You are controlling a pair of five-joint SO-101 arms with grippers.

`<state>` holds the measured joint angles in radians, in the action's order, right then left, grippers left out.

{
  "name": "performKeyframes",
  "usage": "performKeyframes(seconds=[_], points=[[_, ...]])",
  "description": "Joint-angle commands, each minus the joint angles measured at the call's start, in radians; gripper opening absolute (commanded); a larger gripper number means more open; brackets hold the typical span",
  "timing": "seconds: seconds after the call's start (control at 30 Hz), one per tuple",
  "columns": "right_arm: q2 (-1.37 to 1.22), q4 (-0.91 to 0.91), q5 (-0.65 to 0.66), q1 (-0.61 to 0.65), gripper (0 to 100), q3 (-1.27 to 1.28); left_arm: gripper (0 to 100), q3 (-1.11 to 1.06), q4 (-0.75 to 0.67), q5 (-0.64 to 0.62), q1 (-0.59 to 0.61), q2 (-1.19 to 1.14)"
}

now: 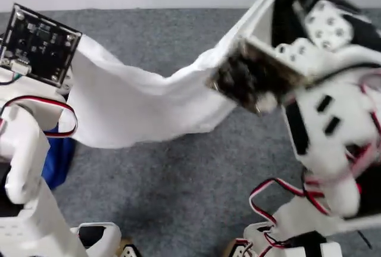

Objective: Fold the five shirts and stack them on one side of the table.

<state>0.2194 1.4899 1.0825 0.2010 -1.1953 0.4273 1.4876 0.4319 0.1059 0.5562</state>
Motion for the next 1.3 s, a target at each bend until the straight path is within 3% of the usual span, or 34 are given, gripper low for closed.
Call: performKeyframes(seconds=[0.0,0.3,0.63,0.8,1.13,1.27], points=[[0.035,-0.053,0.049,-0.045,0.9,-0.098,1,0.036,-0.025,-0.002,-0.012,0.02],[0.036,-0.203,0.101,-0.177,0.9,-0.192,1,0.041,0.126,0.061,-0.015,0.025],[0.044,-0.194,0.101,-0.363,0.9,-0.345,1,0.048,0.176,0.061,-0.02,0.196],[0.104,-0.108,0.1,-0.404,1.0,-0.348,1,0.047,0.265,0.061,-0.02,0.276],[0.107,0.147,0.094,-0.401,0.9,-0.264,1,-0.12,0.264,0.063,-0.02,0.321],[0.105,0.278,-0.018,-0.381,0.9,-0.13,1,-0.222,0.264,0.063,-0.02,0.321]])
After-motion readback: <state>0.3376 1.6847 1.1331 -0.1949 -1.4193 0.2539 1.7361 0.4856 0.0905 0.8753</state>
